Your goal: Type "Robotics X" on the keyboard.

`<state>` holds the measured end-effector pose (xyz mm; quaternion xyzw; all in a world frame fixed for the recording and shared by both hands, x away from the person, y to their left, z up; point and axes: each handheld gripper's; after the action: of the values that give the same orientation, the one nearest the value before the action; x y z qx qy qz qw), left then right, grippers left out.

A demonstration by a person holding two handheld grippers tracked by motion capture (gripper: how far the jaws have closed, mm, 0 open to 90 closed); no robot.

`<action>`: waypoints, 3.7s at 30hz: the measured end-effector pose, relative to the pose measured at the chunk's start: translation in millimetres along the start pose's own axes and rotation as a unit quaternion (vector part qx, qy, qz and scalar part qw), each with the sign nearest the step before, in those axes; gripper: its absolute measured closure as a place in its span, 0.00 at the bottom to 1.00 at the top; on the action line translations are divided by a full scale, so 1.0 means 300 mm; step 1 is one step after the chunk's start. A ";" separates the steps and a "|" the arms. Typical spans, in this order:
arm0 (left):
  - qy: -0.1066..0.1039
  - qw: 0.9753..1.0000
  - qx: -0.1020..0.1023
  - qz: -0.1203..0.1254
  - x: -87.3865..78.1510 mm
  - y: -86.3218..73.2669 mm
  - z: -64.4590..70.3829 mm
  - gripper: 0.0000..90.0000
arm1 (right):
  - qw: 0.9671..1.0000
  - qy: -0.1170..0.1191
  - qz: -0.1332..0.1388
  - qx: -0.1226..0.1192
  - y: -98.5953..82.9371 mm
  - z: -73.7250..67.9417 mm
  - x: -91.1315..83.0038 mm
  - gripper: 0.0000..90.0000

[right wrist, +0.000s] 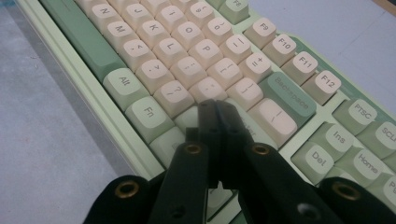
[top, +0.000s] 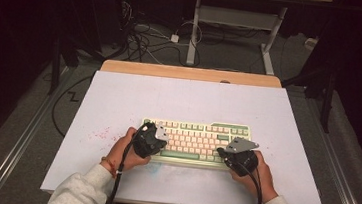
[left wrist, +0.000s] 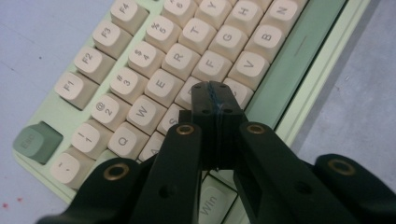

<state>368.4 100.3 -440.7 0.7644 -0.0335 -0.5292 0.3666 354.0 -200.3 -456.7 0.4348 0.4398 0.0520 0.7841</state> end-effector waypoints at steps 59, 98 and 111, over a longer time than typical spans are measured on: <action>0.091 0.990 -0.008 0.111 -0.062 -0.027 0.010 0.28 | 0.995 -0.046 0.084 0.020 0.044 0.016 -0.081 0.41; 0.120 0.983 0.032 0.137 -0.102 -0.035 0.062 0.18 | 0.989 -0.089 0.117 0.010 0.058 -0.022 -0.137 0.22; 0.132 0.979 0.036 0.148 -0.147 -0.071 0.081 0.18 | 0.987 -0.100 0.123 0.006 0.037 -0.019 -0.195 0.23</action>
<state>321.7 122.4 -422.9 0.8267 -0.1168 -0.3622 0.4144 317.5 -216.8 -412.3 0.4927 0.3030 0.1017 0.8093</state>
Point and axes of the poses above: each handheld gripper's, and its own axes: x roughly forward along the jaws, y roughly out of its top, z roughly to its right, and after that the axes turned 3 degrees about z, right-handed
